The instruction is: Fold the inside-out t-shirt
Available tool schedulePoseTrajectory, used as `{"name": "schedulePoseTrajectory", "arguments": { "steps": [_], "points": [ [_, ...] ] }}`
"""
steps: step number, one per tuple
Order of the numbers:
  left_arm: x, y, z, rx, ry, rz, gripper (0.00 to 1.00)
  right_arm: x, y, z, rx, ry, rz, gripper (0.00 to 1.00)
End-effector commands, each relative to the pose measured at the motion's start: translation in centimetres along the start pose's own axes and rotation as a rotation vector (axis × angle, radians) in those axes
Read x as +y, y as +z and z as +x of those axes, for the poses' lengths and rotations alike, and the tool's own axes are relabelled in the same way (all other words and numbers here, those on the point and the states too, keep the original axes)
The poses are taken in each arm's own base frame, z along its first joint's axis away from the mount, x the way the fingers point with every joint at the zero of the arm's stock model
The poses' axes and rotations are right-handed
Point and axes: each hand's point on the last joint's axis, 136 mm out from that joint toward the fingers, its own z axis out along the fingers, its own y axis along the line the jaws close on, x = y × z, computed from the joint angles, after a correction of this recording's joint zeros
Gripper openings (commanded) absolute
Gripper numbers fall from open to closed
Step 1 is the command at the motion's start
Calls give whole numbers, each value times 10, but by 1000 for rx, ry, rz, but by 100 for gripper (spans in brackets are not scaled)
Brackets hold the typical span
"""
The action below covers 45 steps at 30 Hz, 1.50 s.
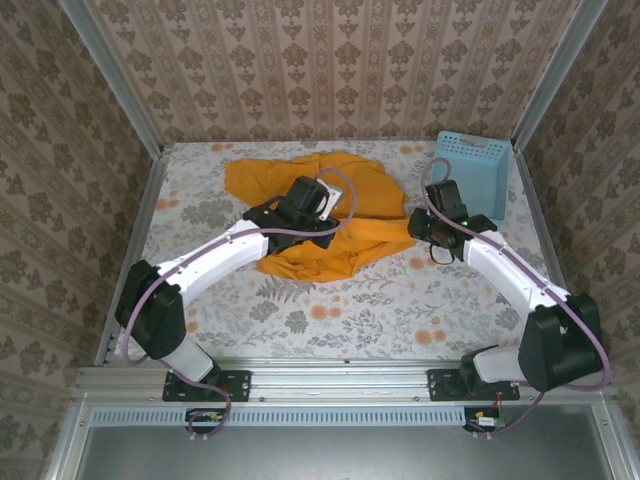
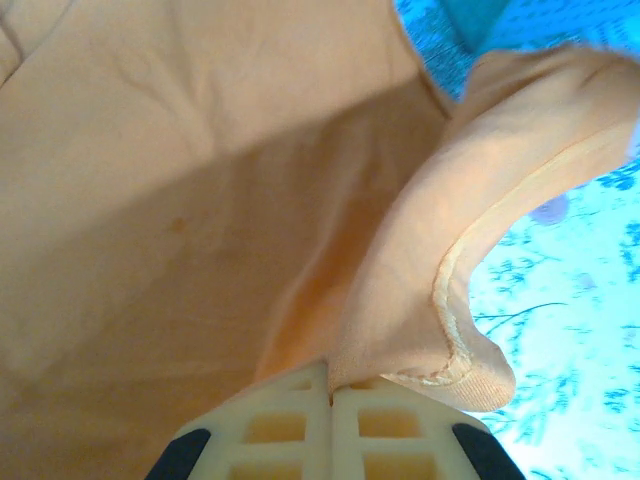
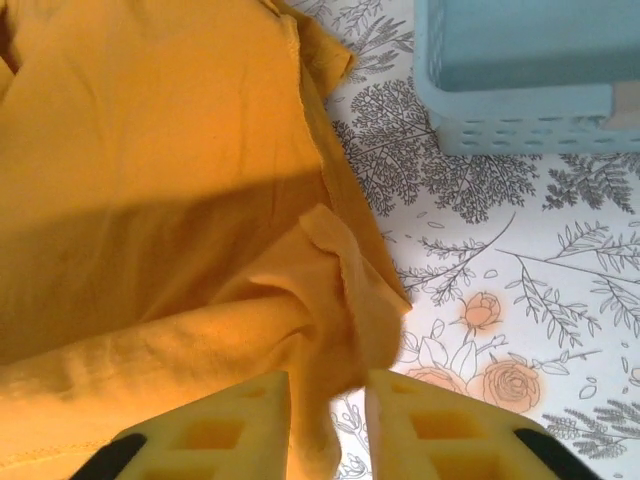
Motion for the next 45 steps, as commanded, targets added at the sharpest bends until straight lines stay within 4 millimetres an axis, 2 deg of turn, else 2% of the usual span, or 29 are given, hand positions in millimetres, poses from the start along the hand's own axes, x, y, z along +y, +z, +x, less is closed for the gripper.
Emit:
{"name": "schedulePoseTrajectory", "arguments": {
  "steps": [1,5,7,9,11,14,18,20,25,34,40,45],
  "points": [
    [-17,-28,-12,-61,-24,73,0,10,-16,9,-25,30,-110,39],
    [-18,-41,-14,-90,-37,77,0,38,-43,24,-98,-60,-226,46],
    [-21,-43,-16,-98,-42,88,0,62,-55,36,-137,-100,-318,49],
    [-24,-46,-19,-109,-45,103,0,95,-61,53,-154,-141,-432,50],
    [-27,-49,-22,-121,-50,119,0,124,-61,72,-158,-195,-511,51],
    [-33,-58,-30,-148,-58,148,0,158,-47,95,-152,-276,-537,53],
    [-41,-70,-41,-187,-70,186,0,187,-19,112,-177,-290,-579,55],
    [-44,-76,-45,-200,-73,198,0,195,-6,117,-199,-296,-594,55],
    [-47,-90,-57,-235,-73,209,0,213,8,120,-264,-350,-596,56],
    [-52,-106,-75,-287,-52,222,0,211,35,122,-296,-359,-532,56],
    [-56,-127,-83,-334,-41,244,0,204,56,105,-292,-339,-435,56],
    [-67,-156,-100,-403,-33,294,0,210,73,89,-268,-319,-396,56]
  ]
}}
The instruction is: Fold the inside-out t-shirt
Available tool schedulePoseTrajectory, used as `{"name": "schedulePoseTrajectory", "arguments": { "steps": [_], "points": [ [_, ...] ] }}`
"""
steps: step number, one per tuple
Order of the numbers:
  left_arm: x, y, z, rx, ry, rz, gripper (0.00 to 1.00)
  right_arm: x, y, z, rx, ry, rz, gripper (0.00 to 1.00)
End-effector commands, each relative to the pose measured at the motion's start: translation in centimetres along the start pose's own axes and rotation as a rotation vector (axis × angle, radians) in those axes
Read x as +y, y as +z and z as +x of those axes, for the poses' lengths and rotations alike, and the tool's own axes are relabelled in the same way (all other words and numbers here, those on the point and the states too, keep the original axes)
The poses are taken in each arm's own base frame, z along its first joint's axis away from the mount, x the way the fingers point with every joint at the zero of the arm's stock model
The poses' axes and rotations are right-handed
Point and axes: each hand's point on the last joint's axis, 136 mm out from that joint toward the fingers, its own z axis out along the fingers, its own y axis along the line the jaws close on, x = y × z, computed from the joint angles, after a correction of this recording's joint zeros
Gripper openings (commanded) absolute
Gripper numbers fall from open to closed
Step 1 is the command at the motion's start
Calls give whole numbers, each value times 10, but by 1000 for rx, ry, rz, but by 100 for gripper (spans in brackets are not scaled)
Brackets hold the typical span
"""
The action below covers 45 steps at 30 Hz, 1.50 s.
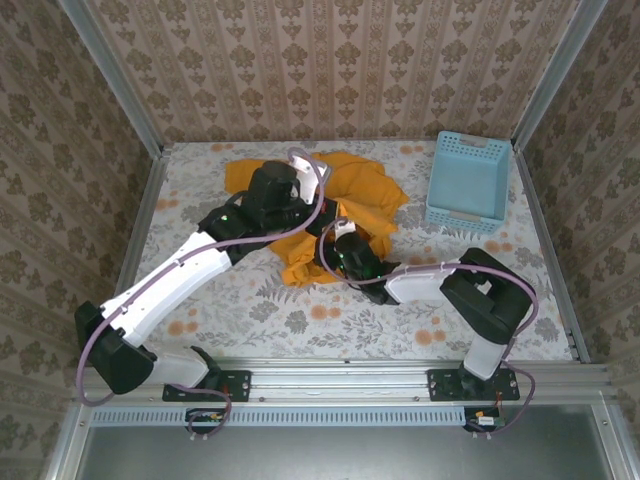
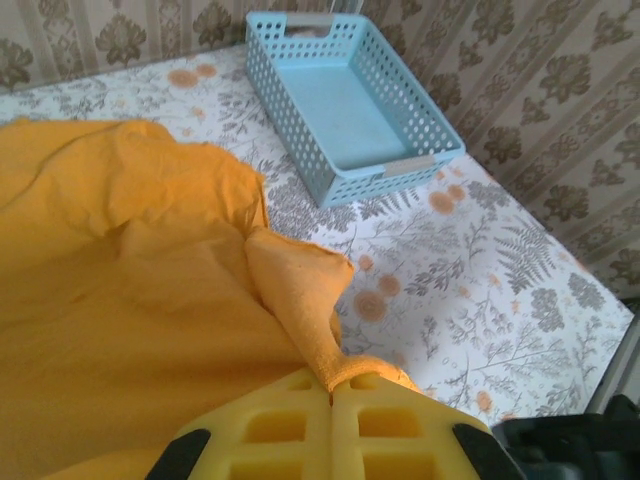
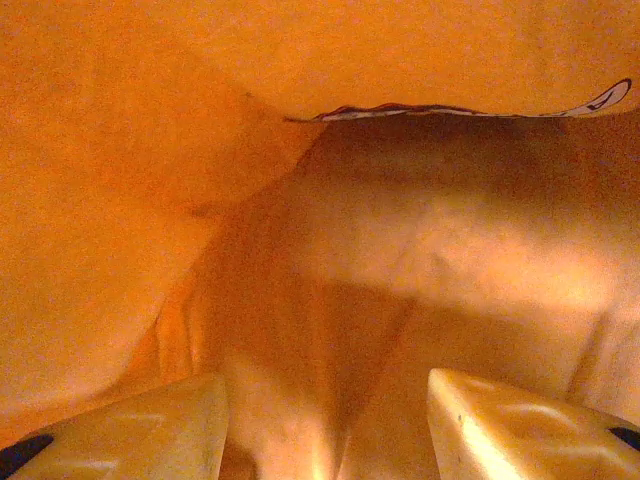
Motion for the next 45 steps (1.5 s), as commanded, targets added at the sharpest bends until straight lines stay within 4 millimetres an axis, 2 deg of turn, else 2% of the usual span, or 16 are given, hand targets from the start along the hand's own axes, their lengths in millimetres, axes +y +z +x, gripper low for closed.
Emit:
{"name": "schedulePoseTrajectory", "arguments": {
  "steps": [1,6,13,17,21,29,35,40,45],
  "points": [
    [-34,-37,-45,-138,23,99,0,-13,14,-6,12,22,70,56],
    [-53,-61,-67,-212,45,144,0,-31,28,-14,27,84,130,56],
    [-82,-78,-86,-268,100,176,0,-56,47,-24,99,87,260,60],
    [-89,-79,-94,-279,115,147,0,-76,61,-22,200,150,341,64],
    [-99,-82,-101,-297,125,156,0,-85,74,-18,284,159,420,78],
    [-93,-82,-109,-324,119,90,0,-107,97,-9,380,200,560,94],
    [-97,-91,-119,-363,110,103,0,-116,114,3,480,186,628,95],
    [-101,-100,-128,-390,131,115,0,-118,126,3,531,153,674,94],
    [-87,-107,-134,-414,124,63,0,-119,134,8,578,127,681,93]
  ]
}}
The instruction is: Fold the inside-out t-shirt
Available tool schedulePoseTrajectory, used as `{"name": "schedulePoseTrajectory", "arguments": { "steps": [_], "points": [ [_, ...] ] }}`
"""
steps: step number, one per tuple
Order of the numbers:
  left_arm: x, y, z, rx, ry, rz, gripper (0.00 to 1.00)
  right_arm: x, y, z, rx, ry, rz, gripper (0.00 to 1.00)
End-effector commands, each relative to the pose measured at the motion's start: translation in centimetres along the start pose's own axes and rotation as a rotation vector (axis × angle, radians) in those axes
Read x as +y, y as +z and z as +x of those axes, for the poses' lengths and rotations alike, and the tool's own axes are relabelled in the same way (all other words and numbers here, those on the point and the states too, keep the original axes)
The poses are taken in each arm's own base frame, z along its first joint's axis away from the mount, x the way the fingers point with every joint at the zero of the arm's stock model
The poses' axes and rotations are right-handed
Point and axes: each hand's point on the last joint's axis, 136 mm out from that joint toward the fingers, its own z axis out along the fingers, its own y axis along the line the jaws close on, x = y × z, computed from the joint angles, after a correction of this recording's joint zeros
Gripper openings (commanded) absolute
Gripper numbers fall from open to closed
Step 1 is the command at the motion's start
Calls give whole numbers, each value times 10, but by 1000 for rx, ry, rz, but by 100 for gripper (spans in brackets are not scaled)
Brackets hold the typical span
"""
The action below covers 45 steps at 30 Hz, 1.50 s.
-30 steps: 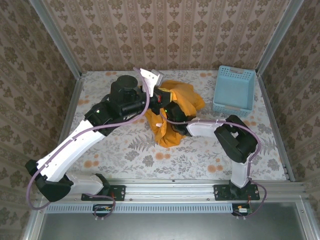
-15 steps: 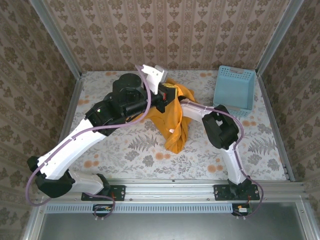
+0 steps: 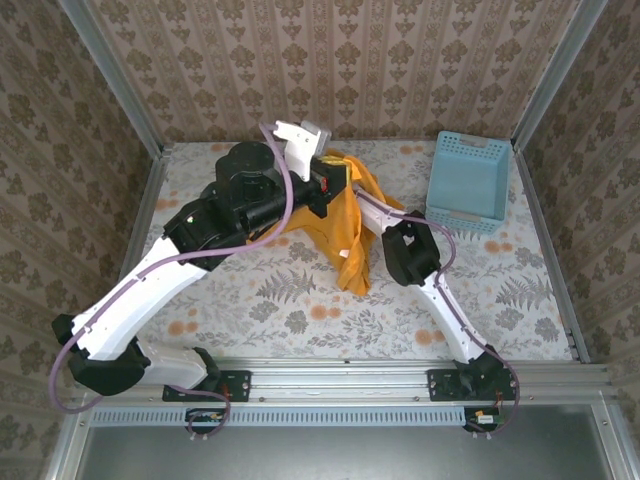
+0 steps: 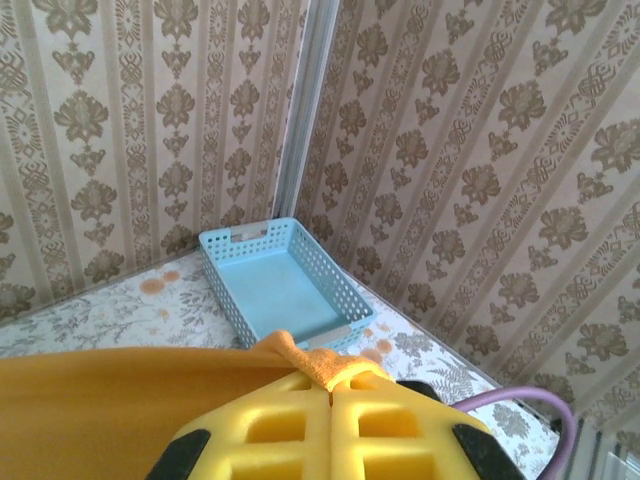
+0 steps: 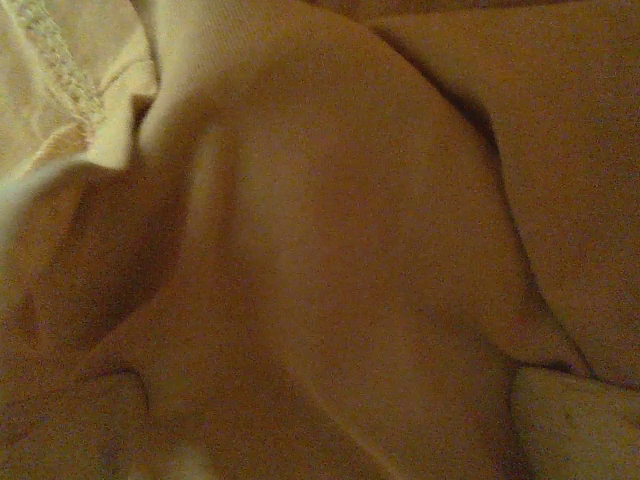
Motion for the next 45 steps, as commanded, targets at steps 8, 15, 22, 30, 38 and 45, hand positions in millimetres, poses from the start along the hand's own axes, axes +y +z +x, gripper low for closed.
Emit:
{"name": "schedulePoseTrajectory", "arguments": {
  "steps": [8,15,22,30,38,45],
  "points": [
    [69,-15,-24,-54,-57,-193,0,-17,9,32,114,-120,70,65],
    [160,-21,-10,-10,-133,-437,0,9,-29,47,15,-137,-186,26],
    [252,-27,19,60,-241,-625,0,2,-66,78,-21,-205,-299,1],
    [335,-9,76,214,-332,-785,0,8,-104,113,-102,-286,-400,0],
    [419,-13,168,442,-470,-995,0,2,-173,103,-279,-309,-518,0],
    [457,-23,242,681,-552,-1102,0,5,-234,94,-405,-328,-713,0]
  ]
}}
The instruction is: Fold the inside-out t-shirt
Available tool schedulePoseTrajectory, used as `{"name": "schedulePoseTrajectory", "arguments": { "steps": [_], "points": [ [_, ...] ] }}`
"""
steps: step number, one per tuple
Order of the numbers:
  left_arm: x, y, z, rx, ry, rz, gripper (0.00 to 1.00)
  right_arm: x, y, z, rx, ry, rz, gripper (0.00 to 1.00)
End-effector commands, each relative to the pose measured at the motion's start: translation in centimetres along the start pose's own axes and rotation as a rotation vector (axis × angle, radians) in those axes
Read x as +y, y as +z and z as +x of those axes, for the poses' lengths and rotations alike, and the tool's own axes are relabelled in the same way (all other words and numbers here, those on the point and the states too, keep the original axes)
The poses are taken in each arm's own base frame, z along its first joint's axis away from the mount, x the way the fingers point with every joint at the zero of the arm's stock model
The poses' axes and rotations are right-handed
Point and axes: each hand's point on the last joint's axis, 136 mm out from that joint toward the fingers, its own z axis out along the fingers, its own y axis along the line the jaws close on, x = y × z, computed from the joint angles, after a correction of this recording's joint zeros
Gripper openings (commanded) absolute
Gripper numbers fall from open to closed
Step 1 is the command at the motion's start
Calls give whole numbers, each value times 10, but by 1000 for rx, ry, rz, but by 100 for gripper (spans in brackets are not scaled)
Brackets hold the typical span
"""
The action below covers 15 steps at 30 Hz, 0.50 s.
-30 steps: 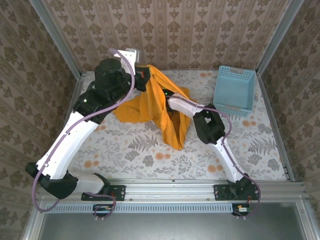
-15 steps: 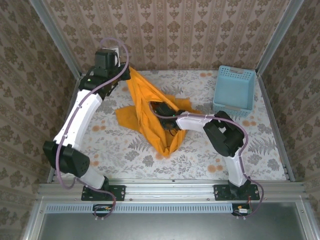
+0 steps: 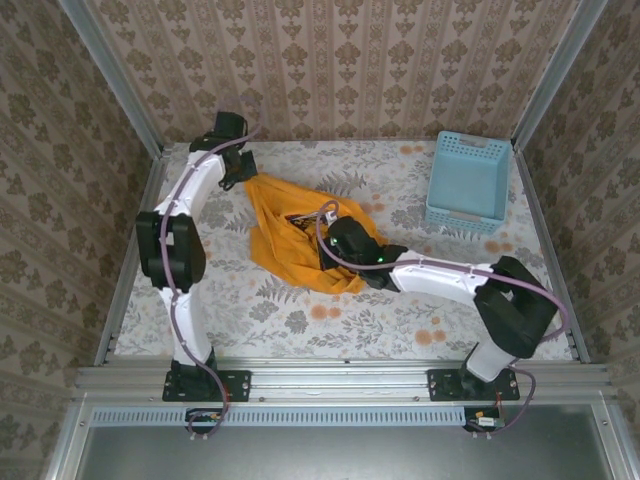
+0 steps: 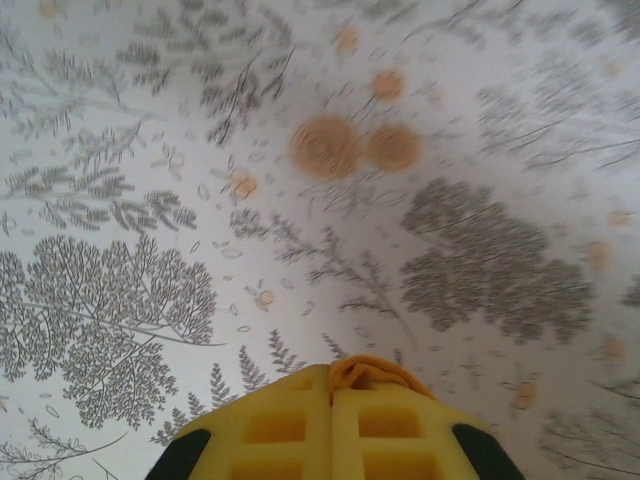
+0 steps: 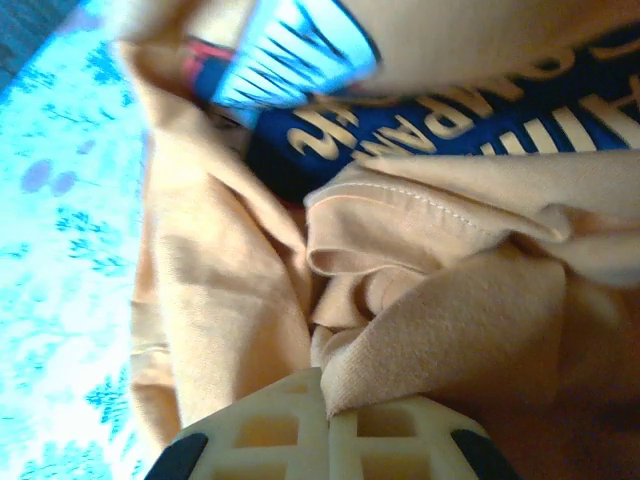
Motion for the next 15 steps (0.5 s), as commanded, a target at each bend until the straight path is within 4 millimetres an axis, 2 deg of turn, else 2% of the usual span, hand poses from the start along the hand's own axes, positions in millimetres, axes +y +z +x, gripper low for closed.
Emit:
{"name": "schedulePoseTrajectory", "arguments": {
  "steps": [1,3,5,11,15],
  "points": [
    [29,9,9,73,-30,-108,0,26,-26,-31,-133,-38,-138,0],
    [35,19,16,110,-28,-136,0,40,-36,-38,-164,-58,-224,0],
    [39,26,21,135,-22,-157,0,46,-38,-38,-163,-68,-255,0],
    [38,42,38,207,2,-158,0,41,-28,-27,-141,-49,-240,0],
    [40,45,57,251,-2,-156,0,35,-53,-50,-236,-59,-210,0]
  ]
}}
